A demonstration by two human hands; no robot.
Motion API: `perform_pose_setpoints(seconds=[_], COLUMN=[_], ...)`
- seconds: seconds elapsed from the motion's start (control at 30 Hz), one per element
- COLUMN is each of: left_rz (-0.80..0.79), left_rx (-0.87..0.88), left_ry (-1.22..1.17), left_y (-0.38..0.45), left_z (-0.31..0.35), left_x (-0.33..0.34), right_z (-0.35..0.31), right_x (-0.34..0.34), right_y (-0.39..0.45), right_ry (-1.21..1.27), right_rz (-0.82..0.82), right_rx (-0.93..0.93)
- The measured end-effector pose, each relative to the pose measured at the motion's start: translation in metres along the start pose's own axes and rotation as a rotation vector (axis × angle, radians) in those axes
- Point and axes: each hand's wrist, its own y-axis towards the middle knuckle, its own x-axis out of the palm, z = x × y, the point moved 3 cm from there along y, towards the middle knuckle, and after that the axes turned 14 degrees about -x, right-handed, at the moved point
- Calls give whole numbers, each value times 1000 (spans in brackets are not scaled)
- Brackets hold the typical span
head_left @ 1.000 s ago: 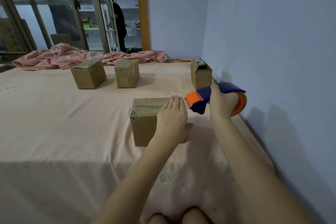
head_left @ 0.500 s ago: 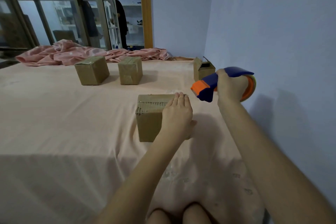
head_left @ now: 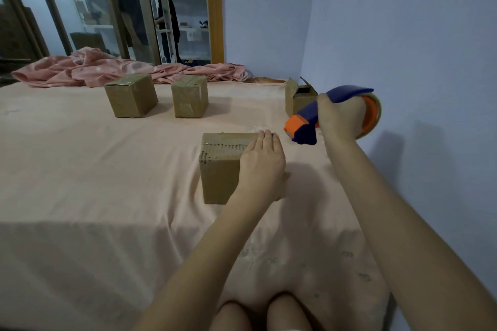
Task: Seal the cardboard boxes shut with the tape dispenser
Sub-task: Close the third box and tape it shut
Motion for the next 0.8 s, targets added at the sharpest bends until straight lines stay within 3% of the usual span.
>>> perform_pose_setpoints(seconds=[0.33, 0.47, 0.6, 0.8], left_rz=[-13, -13, -13, -5], left_rx=[32, 36, 27, 29], left_ry=[29, 36, 27, 49], left_y=[0, -2, 1, 1], left_z=[1, -1, -1, 0], left_x=[-2, -2, -1, -1], right_z=[-15, -6, 31, 42], right_x=[23, 25, 9, 9], right_y=[8, 8, 2, 5], right_ry=[-443, -780, -747, -521], right_rz=[-265, -303, -335, -378], right_rx=[-241, -470, -434, -556])
